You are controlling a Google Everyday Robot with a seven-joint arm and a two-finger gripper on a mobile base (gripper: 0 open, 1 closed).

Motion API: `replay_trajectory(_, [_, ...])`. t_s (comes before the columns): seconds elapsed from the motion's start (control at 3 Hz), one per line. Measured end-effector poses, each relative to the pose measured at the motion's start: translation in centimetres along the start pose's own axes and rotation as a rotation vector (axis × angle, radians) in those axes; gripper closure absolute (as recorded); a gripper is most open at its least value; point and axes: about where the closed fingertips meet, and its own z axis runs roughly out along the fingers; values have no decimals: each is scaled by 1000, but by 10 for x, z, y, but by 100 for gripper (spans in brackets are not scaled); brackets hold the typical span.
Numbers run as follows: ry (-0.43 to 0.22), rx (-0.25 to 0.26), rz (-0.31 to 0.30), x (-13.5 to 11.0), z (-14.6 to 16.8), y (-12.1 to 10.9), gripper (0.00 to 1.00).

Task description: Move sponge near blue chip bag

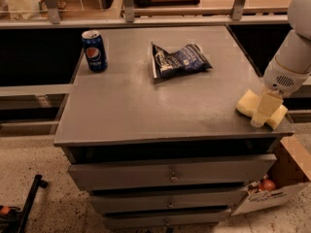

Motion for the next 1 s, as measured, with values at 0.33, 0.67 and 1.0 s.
replay_trajectory(0.33, [0,4,-1,0,-5,-5,64])
replay_trajectory(0.67, [0,4,-1,0,-8,-5,87])
replay_trajectory(1.0, [-19,42,-40,-17,-29,-20,100])
